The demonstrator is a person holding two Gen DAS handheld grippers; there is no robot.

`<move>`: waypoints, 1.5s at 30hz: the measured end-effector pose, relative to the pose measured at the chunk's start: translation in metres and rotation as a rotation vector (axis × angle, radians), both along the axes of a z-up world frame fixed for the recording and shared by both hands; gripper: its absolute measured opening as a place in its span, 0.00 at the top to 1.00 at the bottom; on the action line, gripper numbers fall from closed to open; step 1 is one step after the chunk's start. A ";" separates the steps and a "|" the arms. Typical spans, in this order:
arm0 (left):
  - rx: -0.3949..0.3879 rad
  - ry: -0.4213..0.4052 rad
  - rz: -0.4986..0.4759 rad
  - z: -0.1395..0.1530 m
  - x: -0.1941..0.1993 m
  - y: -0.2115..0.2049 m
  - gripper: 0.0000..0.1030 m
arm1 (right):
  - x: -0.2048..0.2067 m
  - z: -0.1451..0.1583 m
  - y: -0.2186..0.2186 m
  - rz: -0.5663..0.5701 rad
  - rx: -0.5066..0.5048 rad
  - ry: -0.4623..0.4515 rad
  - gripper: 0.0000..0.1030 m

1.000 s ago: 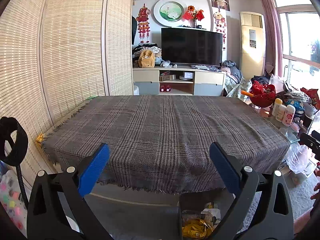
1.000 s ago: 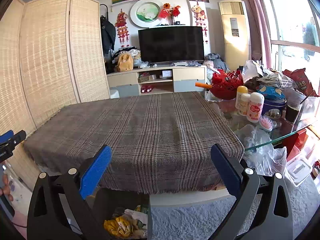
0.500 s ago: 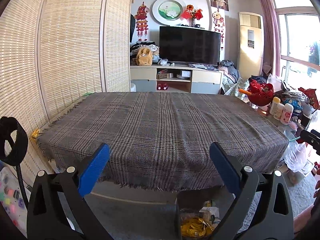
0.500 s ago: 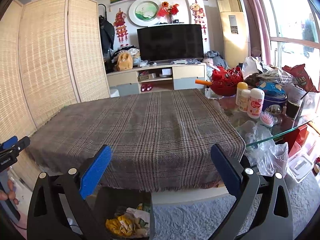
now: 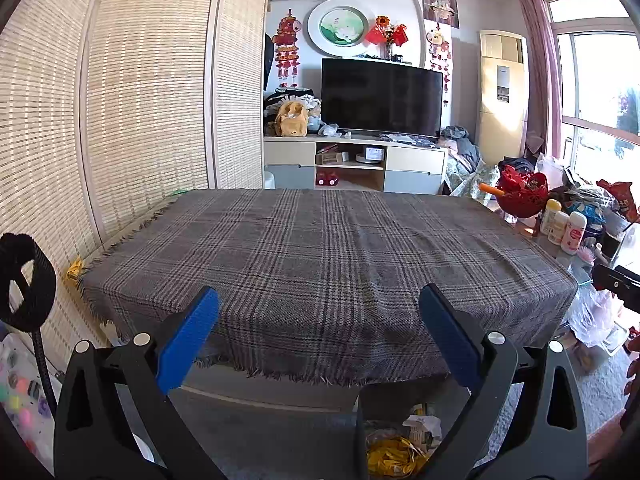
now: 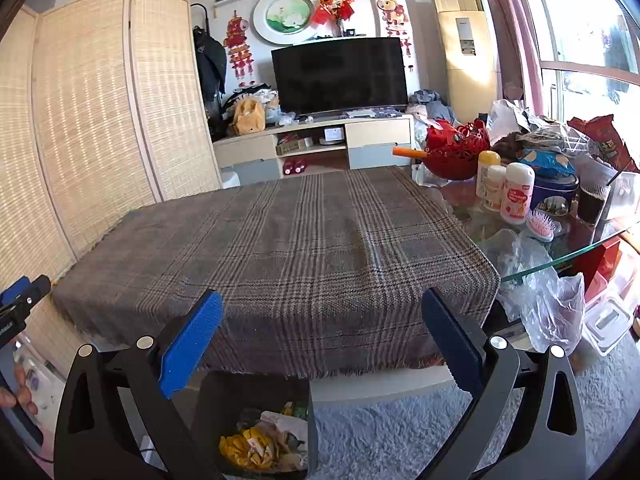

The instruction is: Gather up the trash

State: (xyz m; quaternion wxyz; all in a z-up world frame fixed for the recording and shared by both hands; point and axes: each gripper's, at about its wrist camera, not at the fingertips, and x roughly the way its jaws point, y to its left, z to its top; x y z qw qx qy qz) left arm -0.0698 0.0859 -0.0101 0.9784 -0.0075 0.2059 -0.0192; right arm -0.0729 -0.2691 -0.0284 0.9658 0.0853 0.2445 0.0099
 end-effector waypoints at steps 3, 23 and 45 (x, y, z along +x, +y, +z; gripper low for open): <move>0.002 -0.002 0.001 0.000 0.000 0.001 0.08 | 0.000 0.000 0.000 0.001 -0.005 -0.003 0.03; 0.019 0.019 -0.002 -0.003 0.001 -0.004 0.08 | 0.000 0.000 -0.002 -0.006 -0.005 0.000 0.03; 0.023 0.041 -0.002 -0.009 0.006 -0.002 0.08 | 0.004 -0.005 -0.003 -0.011 -0.009 0.022 0.03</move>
